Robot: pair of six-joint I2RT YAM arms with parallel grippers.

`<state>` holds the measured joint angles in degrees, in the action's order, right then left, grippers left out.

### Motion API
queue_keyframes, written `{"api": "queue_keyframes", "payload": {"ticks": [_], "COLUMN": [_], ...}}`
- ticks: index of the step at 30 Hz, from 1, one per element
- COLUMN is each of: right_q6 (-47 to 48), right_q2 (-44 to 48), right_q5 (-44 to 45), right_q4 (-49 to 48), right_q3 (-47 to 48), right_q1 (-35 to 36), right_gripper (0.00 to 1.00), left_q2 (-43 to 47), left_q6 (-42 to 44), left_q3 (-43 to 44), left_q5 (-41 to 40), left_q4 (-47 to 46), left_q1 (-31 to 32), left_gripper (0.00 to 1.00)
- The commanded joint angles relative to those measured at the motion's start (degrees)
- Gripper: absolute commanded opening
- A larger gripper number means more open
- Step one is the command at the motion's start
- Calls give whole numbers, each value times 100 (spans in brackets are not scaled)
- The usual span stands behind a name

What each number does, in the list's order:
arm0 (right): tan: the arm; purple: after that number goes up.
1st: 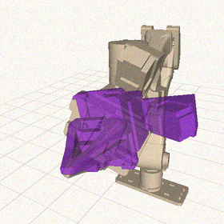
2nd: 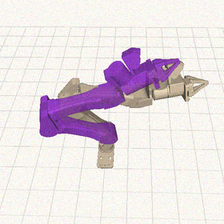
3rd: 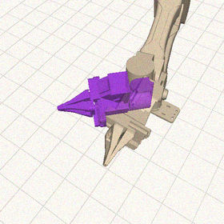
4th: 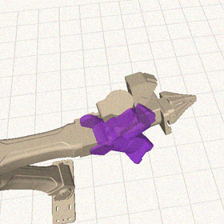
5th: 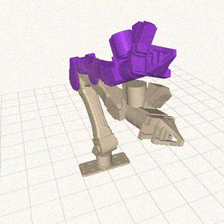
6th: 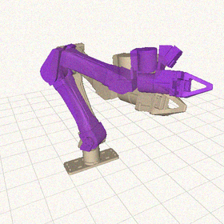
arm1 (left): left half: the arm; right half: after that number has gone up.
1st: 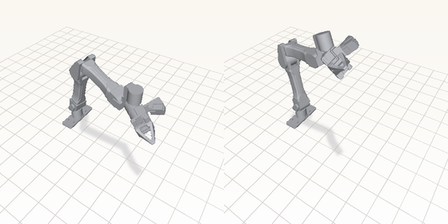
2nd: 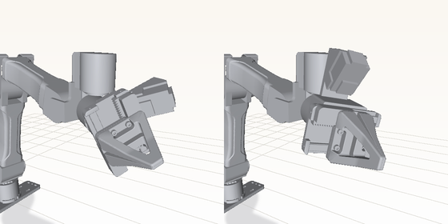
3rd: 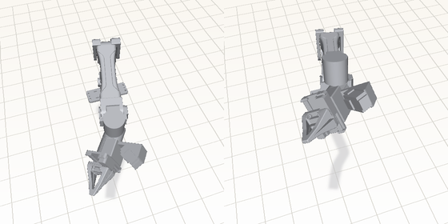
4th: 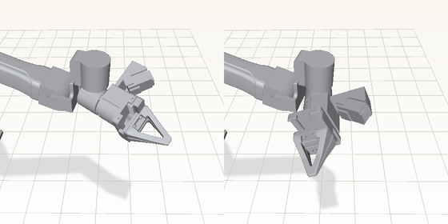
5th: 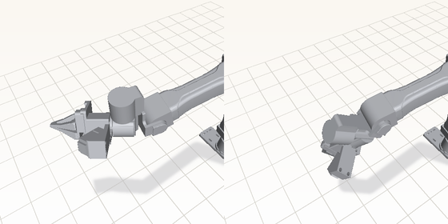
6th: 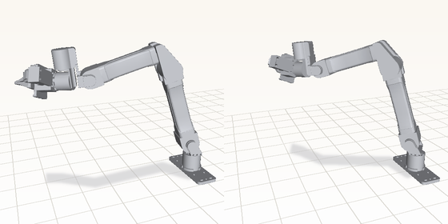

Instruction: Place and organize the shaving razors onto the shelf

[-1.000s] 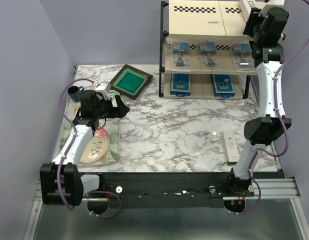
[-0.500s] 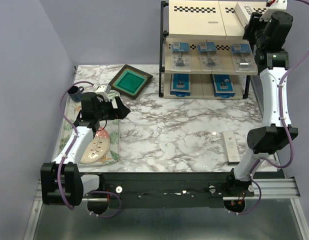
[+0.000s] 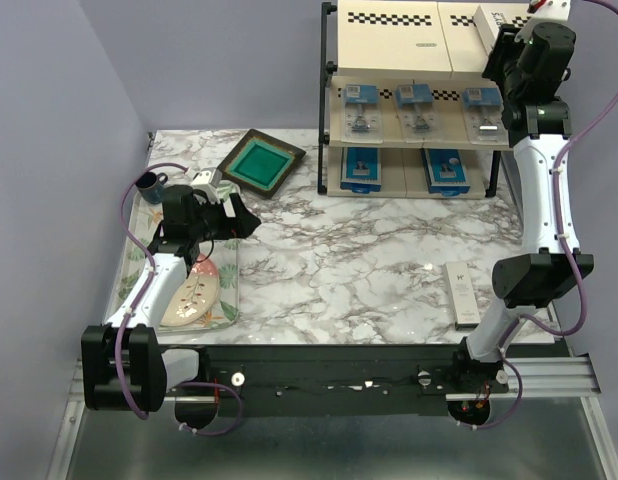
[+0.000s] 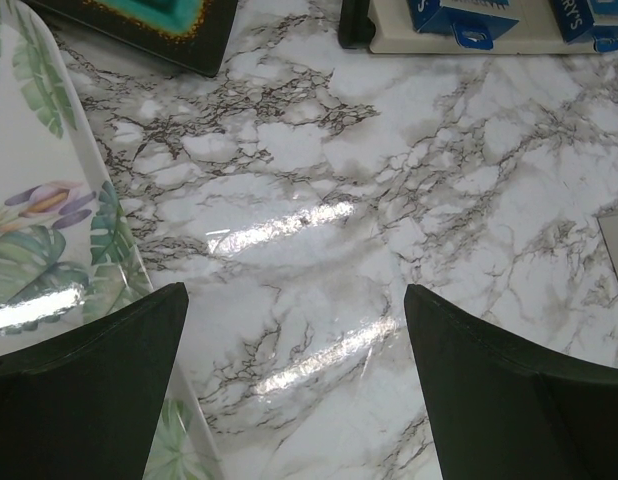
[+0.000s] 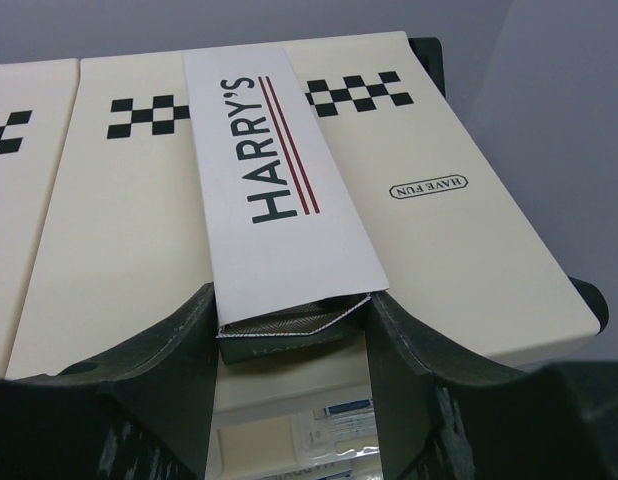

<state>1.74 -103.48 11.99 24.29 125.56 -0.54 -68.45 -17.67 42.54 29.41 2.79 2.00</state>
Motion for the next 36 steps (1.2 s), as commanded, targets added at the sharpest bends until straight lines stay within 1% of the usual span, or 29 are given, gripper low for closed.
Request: {"api": "queue_keyframes", "payload": {"ticks": [1, 2, 4, 5, 7, 8, 12, 13, 22, 24, 27, 28, 29, 30, 31, 32, 33, 34, 35, 36], "right_q6": [-59, -51, -51, -51, -42, -42, -68, -68, -86, -77, -138, -156, -156, -356, -419, -402, -367, -280, -44, 45], "right_q2": [-155, -146, -102, -85, -32, -23, 161, 196, 610, 784, 1171, 1547, 1733, 1944, 2346, 2585, 2814, 3007, 3444, 3605], "right_q5": [155, 181, 216, 242, 225, 199, -169, -214, -311, -215, 127, 207, 277, 417, 401, 322, 87, -72, -187, -293], "right_q4": [365, 374, 374, 366, 374, 392, 462, 462, 550, 638, 638, 629, 638, 725, 795, 883, 1075, 1147, 1235, 1471], "right_q3": [-22, -23, -57, -75, -93, -84, -137, -128, -382, -444, -944, -1145, -1617, -1866, -2190, -2785, -3191, -3569, -3930, -4621], "right_q1": [45, 36, 36, 45, 36, 45, 45, 167, 203, 203, 203, 194, 194, 194, 203, 194, 194, 194, 194, 203], "right_gripper": [48, 56, 62, 68, 70, 73, 78, 78, 80, 81, 82, 82, 82, 82, 82, 82, 82, 83, 84, 85], "left_q2": [174, 174, 191, 209, 191, 191, 165, 165, 112, 129, 156, 165, 156, 156, 121, 103, 77, 33, 7, -19], "left_q6": [9, 9, 9, 18, 9, 1, -8, -17, -96, -105, -114, -114, -114, -114, -53, 17, 105, 358, 500, 676], "left_q3": [-80, -80, -80, -80, -80, -80, -71, -62, -88, -62, 43, 113, 149, 175, 245, 289, 342, 455, 526, 596], "left_q5": [100, 100, 100, 91, 109, 118, 118, 118, 135, 135, 135, 135, 135, 161, 179, 188, 205, 197, 188, 127], "left_q4": [-50, -50, -33, -33, -33, -41, -76, -85, -191, -173, -121, -103, -85, -77, -42, -7, 46, 186, 265, 353], "left_q1": [-33, -33, -50, -42, -51, -51, -51, -51, -51, -51, -51, -51, -42, -33, -16, 11, 115, 195, 283, 536], "left_gripper": [98, 98, 98, 98, 98, 98, 98, 98, 98, 98, 98, 98, 98, 98, 98, 98, 98, 98, 98, 98]}}
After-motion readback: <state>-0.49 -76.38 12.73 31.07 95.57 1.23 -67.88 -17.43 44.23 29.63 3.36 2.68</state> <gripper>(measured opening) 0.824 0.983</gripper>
